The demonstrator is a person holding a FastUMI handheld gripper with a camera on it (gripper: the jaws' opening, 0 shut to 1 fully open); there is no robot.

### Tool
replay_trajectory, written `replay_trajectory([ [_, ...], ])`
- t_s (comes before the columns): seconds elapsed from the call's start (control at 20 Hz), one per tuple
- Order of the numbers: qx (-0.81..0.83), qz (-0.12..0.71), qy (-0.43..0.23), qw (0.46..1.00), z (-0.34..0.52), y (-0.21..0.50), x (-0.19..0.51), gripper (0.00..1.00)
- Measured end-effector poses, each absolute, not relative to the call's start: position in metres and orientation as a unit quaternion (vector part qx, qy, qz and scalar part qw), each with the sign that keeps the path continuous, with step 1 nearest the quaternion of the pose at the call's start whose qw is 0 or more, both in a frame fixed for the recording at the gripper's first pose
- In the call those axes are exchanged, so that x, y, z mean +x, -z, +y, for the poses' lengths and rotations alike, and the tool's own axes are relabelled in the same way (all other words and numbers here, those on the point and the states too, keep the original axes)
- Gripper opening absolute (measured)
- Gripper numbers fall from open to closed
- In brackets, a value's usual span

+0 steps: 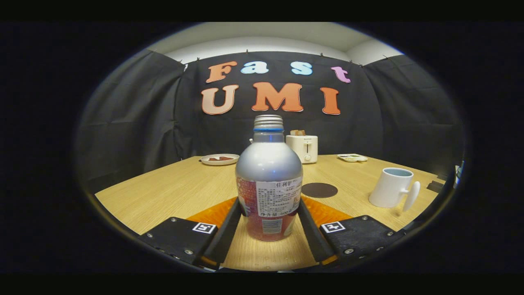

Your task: Take the bottle from table, then pour the juice into the cup, finally place the bottle on the coaster

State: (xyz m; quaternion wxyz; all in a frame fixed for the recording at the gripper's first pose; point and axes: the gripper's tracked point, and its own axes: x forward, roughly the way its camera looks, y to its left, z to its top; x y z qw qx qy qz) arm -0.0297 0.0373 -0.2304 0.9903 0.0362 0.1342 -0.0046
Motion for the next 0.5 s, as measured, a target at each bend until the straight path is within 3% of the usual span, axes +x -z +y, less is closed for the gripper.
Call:
replay_trajectory([
  [0.5, 0.120, 0.117, -0.035, 0.985, 0.058, 0.202, -0.019, 0.75],
])
